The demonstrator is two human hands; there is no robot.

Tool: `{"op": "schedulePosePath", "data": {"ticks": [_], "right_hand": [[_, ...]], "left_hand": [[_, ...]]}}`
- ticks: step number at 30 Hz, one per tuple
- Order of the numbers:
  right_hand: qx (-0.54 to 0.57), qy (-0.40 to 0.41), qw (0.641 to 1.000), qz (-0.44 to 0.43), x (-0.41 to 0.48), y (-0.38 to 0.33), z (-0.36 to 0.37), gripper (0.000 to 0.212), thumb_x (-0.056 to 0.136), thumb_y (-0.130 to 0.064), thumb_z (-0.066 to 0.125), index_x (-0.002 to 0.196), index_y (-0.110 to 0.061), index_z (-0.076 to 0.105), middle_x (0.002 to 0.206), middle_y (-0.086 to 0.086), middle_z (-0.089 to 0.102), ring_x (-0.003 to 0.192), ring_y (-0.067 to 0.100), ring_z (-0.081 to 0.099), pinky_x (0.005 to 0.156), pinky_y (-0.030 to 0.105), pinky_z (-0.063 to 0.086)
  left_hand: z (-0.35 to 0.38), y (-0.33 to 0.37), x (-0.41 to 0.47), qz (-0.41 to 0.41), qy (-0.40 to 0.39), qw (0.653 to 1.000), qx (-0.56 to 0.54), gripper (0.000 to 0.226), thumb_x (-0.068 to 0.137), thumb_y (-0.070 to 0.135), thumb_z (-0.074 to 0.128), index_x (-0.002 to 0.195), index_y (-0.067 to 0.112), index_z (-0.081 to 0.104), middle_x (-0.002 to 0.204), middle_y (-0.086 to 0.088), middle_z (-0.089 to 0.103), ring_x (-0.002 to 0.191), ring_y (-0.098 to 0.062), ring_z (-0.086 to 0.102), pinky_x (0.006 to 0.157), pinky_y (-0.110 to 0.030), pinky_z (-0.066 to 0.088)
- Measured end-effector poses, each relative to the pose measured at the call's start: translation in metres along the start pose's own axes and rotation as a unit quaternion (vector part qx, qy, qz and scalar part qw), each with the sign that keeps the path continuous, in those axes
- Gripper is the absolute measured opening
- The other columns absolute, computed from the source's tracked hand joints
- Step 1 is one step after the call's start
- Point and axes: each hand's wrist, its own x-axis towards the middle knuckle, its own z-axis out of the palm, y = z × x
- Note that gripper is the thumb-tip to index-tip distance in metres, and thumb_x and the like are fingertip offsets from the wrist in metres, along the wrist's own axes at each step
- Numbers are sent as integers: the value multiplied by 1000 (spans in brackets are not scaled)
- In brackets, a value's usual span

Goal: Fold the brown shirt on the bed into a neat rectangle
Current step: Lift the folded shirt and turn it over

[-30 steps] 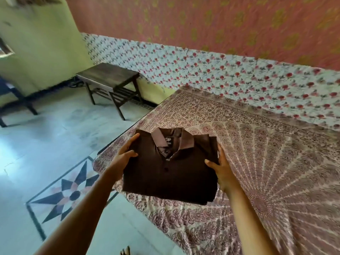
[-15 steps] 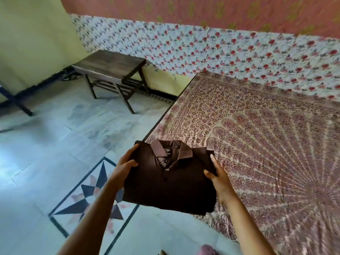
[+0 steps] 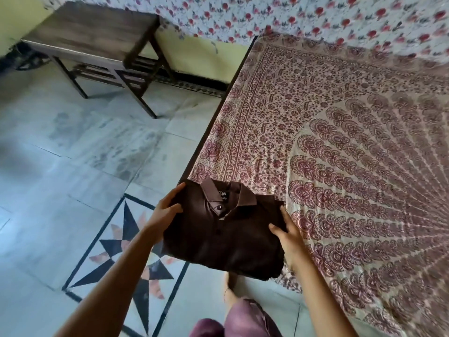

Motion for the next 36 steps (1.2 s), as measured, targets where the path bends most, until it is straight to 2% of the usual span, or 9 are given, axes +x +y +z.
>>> {"op": "schedulePosePath", "data": {"ticks": [6,10,13,15,17,20,23,28,36], "right_hand": [[13,53,998,14,64,22,21,67,89,-7,58,140,-40,30,148,-2,36,130,19,42,107,41,37],[-56,69,994,-57,115,30,25,70,91,-7,55,137,-51,24,152,-6,25,138,12,28,113,35,29],[-173,105,970,-132,145,36,30,70,92,-3,52,147,-25,15,149,-10,19,134,-3,18,104,2,20],[-248,143,939,-193,160,45,33,66,92,-9,50,147,-15,13,147,-7,19,133,-3,18,106,5,19],[-283,186,916,-215,174,62,36,64,92,-16,48,146,-7,14,148,1,21,135,2,19,108,7,17],[-281,249,906,-196,180,75,44,67,91,-19,51,143,5,17,149,16,22,133,1,16,107,5,12],[-264,292,903,-172,169,77,54,65,91,-25,52,141,5,24,146,21,32,133,13,29,108,10,21],[-352,366,861,-36,115,102,84,63,90,-45,39,131,3,43,127,22,56,105,36,61,72,36,52],[-424,320,847,-25,83,124,100,49,93,-37,41,118,4,48,102,24,64,73,37,67,44,29,48]], "left_hand": [[13,-26,90,0,-31,998,56,74,79,-15,40,135,33,45,134,4,48,104,-6,54,73,-12,49],[23,-48,145,38,-22,995,95,76,79,-9,44,140,36,39,138,8,46,118,-11,51,94,-29,49],[30,-68,180,123,-14,966,228,77,80,5,51,145,38,26,135,10,47,99,-18,61,87,-30,49],[33,-81,197,153,-15,950,272,76,80,17,50,146,41,18,138,3,49,96,-29,63,83,-37,52],[33,-91,212,156,-14,950,270,74,84,22,52,147,40,17,141,0,47,119,-20,54,94,-37,48],[35,-99,223,170,12,949,264,68,87,19,60,146,31,27,143,3,45,124,-6,43,99,-24,39],[35,-109,213,167,61,953,243,56,88,25,61,140,26,37,135,0,51,119,-16,51,95,-35,47],[27,-128,161,45,109,962,247,45,90,35,57,131,27,40,96,-1,58,85,-27,61,76,-40,50],[17,-152,144,49,88,934,342,37,94,41,44,121,16,36,103,-21,65,87,-41,62,69,-44,47]]}}
